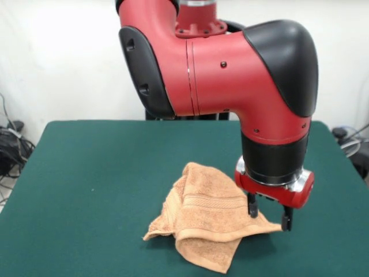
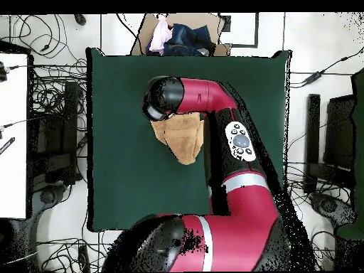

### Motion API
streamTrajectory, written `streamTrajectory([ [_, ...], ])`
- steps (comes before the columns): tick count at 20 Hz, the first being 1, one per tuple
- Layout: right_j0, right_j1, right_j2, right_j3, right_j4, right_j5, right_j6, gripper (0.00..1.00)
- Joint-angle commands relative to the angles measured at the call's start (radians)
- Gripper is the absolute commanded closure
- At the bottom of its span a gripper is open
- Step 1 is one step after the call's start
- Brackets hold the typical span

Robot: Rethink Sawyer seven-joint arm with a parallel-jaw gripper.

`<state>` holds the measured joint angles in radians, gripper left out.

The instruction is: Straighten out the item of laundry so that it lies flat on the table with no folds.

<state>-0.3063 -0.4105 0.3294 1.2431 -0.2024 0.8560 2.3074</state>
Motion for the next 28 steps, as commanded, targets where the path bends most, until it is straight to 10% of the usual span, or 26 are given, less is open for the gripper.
streamTrajectory([
  [1,-0.001,0.033,0.054,0.118,-0.003,-0.081,-0.041,0.00],
  [28,-0.019,0.028,0.051,0.246,-0.029,-0.231,-0.039,0.00],
])
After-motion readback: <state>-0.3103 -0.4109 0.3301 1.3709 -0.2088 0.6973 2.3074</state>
